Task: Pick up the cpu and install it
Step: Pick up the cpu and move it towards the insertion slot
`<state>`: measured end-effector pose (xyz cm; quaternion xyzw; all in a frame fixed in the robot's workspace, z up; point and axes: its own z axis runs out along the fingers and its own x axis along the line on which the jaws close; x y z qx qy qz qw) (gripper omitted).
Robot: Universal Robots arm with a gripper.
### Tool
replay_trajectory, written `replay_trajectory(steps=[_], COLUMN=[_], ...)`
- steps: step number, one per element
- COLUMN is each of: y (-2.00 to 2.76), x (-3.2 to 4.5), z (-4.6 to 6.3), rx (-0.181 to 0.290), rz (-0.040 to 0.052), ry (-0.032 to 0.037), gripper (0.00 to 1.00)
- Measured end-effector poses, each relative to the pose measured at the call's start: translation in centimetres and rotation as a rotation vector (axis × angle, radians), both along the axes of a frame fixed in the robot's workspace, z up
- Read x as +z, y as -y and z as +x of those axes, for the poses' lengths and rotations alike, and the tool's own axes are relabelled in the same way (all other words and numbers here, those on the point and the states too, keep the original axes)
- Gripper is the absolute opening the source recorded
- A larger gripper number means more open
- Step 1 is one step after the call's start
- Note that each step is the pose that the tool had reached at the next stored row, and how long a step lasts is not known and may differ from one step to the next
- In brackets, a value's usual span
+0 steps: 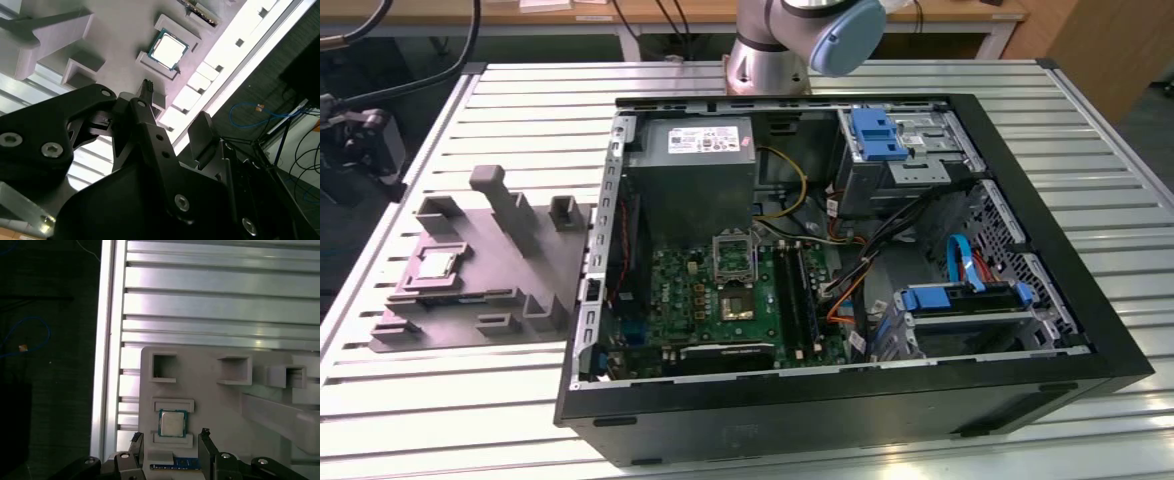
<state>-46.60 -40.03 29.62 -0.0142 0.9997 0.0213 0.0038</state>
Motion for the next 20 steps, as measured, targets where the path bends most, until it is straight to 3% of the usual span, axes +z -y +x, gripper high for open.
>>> replay_trajectory(steps=[8,20], y=[0.0,0.0], x=[-1.06,-1.85], z=[0.3,0.3], rx=[0.0,0.0], rz=[-0.0082,-0.0086], ry=[-0.0027,-0.0027], gripper=[0.55,0.55])
